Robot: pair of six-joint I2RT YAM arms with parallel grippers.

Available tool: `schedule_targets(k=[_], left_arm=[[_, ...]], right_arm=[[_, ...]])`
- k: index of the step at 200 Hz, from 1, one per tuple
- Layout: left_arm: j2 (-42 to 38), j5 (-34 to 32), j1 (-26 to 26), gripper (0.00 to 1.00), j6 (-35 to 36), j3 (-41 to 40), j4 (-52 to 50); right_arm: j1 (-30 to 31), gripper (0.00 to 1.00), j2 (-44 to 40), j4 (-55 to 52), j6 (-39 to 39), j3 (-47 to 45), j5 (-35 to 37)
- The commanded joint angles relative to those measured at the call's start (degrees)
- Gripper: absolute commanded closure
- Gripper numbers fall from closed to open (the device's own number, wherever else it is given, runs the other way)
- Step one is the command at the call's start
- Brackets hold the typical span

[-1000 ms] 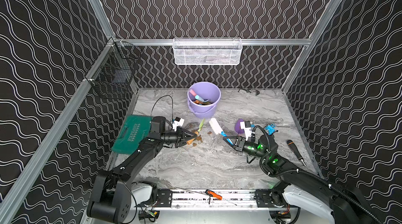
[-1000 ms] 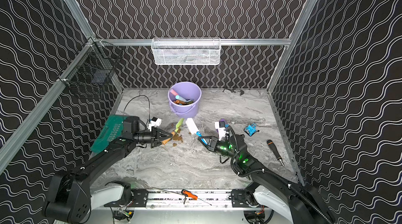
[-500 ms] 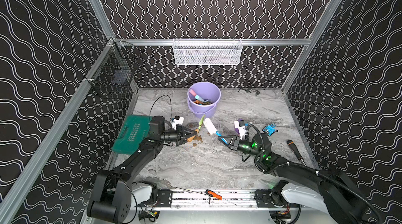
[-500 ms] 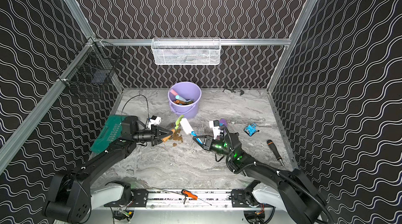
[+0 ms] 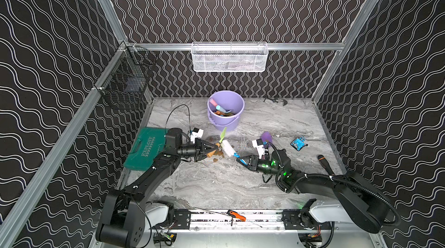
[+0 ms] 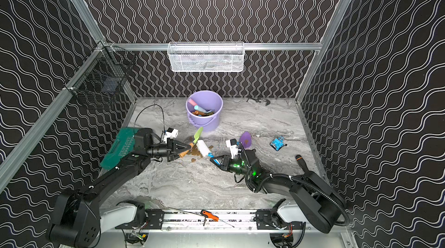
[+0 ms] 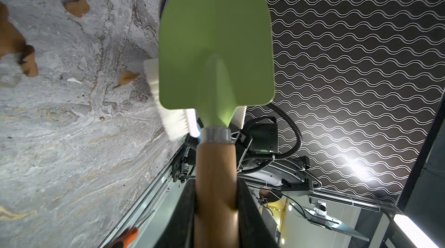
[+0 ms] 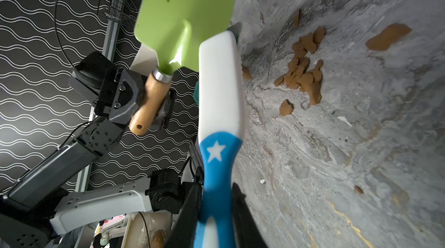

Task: Brush the soil off the hand trowel and place it into the bucket
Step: Brush off the soil from the hand trowel.

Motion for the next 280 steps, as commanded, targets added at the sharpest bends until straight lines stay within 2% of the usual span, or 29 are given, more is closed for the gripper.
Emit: schedule_targets(k=[1, 11, 19, 47, 72, 81, 93, 120, 146, 186, 205, 251, 280], left_arm=[[-0.4, -3.46, 0.14, 1.0, 14.92, 5.15, -17.43], [0.04, -8.14, 0.1, 1.0, 24.22, 9.36, -29.46], [0.3, -10.85, 0.09, 1.0, 28.5, 11.3, -34.42], [0.07, -17.78, -0.4, 1.0, 35.9, 14.52, -43.17], [-0.18, -28.72, -4.0, 1.0, 41.37, 18.4, -51.17], [-0.06, -34.92, -6.84, 1.0, 43.06, 19.96, -53.85], [0.92, -46.26, -13.32, 1.0, 44.95, 22.82, -57.8], [4.73, -66.79, -27.02, 1.0, 46.22, 27.65, -63.76], [7.8, -78.22, -34.26, 1.0, 45.87, 31.0, -67.41], [8.55, -82.8, -37.37, 1.0, 45.54, 32.25, -67.98], [8.94, -83.68, -38.43, 1.0, 45.6, 32.43, -68.25], [8.54, -86.08, -38.92, 1.0, 45.26, 31.95, -69.61], [8.01, -86.69, -38.92, 1.0, 45.23, 32.45, -70.82]], right_arm=[[-0.27, 1.0, -2.3, -2.21, -2.83, 1.34, 3.07], [-0.56, 1.0, -3.83, -6.83, -4.0, 2.17, 4.19], [-0.91, 1.0, -4.85, -9.15, -4.8, 2.9, 4.61], [-1.77, 1.0, -7.65, -15.02, -6.85, 5.58, 4.5], [-1.84, 1.0, -12.32, -22.84, -10.26, 8.8, 6.57], [-1.81, 1.0, -13.77, -26.41, -11.9, 10.89, 6.72], [-1.66, 1.0, -13.95, -32.47, -13.47, 14.45, 5.79], [0.42, 1.0, -8.59, -41.37, -14.98, 21.46, 2.24], [4.13, 1.0, -4.31, -44.51, -15.38, 24.19, 4.36], [7.44, 1.0, 0.39, -42.34, -13.9, 23.7, 3.1], [7.43, 1.0, 3.21, -44.49, -14.81, 24.17, 4.17], [0.76, 1.0, 5.41, -46.79, -15.51, 22.5, 9.63], [-0.05, 1.0, 2.99, -49.42, -17.32, 23.88, 11.61]])
